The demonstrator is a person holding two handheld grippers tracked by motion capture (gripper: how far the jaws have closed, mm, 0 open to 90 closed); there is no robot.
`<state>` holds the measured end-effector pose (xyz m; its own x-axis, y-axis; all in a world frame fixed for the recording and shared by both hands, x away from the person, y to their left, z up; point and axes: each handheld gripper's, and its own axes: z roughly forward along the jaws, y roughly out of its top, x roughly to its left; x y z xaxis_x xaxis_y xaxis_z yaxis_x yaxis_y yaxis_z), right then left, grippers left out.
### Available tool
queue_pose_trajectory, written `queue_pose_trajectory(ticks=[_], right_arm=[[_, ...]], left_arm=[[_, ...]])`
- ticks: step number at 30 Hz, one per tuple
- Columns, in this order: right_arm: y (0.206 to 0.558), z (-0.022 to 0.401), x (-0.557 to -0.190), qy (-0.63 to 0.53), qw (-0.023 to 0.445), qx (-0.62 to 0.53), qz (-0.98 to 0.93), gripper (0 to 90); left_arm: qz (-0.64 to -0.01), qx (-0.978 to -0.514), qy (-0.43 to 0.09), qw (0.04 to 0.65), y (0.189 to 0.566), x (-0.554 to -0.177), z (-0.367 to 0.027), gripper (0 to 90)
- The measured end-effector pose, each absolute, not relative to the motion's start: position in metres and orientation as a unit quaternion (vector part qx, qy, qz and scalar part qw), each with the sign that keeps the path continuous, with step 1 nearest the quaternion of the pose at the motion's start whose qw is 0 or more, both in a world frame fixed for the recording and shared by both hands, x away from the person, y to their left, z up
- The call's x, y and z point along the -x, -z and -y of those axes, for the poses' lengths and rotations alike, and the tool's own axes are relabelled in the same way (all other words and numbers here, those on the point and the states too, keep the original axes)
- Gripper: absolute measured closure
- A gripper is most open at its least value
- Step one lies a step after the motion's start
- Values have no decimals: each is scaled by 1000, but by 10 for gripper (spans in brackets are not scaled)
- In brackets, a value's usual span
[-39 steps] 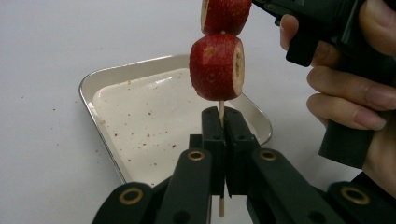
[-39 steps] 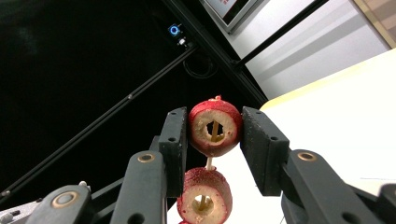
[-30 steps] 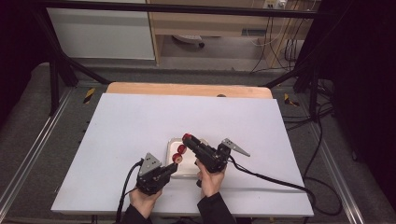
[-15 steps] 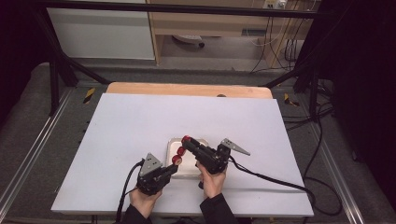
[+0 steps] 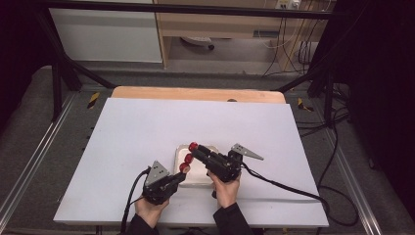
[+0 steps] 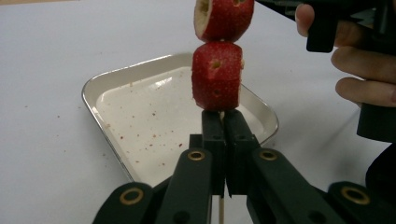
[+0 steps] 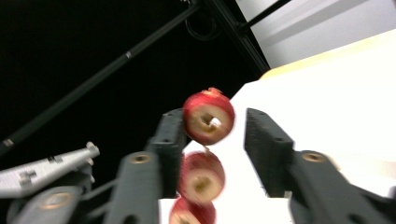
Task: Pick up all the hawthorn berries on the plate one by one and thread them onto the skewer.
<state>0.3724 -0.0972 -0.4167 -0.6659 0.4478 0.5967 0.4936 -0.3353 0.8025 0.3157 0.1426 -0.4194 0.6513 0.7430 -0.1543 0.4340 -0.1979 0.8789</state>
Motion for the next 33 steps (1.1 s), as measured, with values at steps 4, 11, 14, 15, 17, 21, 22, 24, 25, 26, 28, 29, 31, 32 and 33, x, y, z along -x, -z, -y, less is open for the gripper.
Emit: queue_pose_trajectory(ticks=[4,11,14,15,17,21,22,24,25,26,28,29,31,32,33], right_arm=[[413,107,-371,684,-8,401,609,477],[414,128,-376,614,-47,399,679,284],[416,137,-377,584,-73,392,707,210],[417,141,-377,574,-80,390,716,181],[419,148,-377,555,-94,385,731,141],[423,164,-374,524,-117,373,757,83],[424,169,-373,517,-121,371,762,78],[427,178,-372,504,-126,369,771,56],[428,182,-371,499,-129,372,772,51],[429,187,-370,497,-130,373,773,45],[431,196,-369,494,-133,372,774,33],[432,200,-368,491,-134,373,776,25],[435,208,-366,482,-136,374,781,10],[437,212,-366,479,-135,375,782,9],[439,216,-365,477,-131,377,783,6]], left_arm=[[-387,-759,-157,500,420,-316,-147,883],[-372,-772,-162,490,420,-317,-149,881],[-368,-778,-160,484,420,-318,-151,881],[-367,-779,-159,482,420,-318,-151,881],[-366,-782,-159,478,419,-319,-152,881],[-363,-789,-157,470,418,-321,-154,880],[-361,-792,-156,467,418,-322,-154,880],[-358,-798,-155,459,417,-324,-155,880],[-356,-801,-152,456,416,-325,-155,880],[-356,-803,-150,454,415,-326,-156,880],[-352,-807,-149,451,412,-329,-157,880],[-355,-806,-148,450,410,-330,-158,880],[-356,-810,-139,444,407,-335,-159,880],[-355,-813,-140,440,406,-337,-159,880],[-353,-816,-138,435,404,-340,-159,880]])
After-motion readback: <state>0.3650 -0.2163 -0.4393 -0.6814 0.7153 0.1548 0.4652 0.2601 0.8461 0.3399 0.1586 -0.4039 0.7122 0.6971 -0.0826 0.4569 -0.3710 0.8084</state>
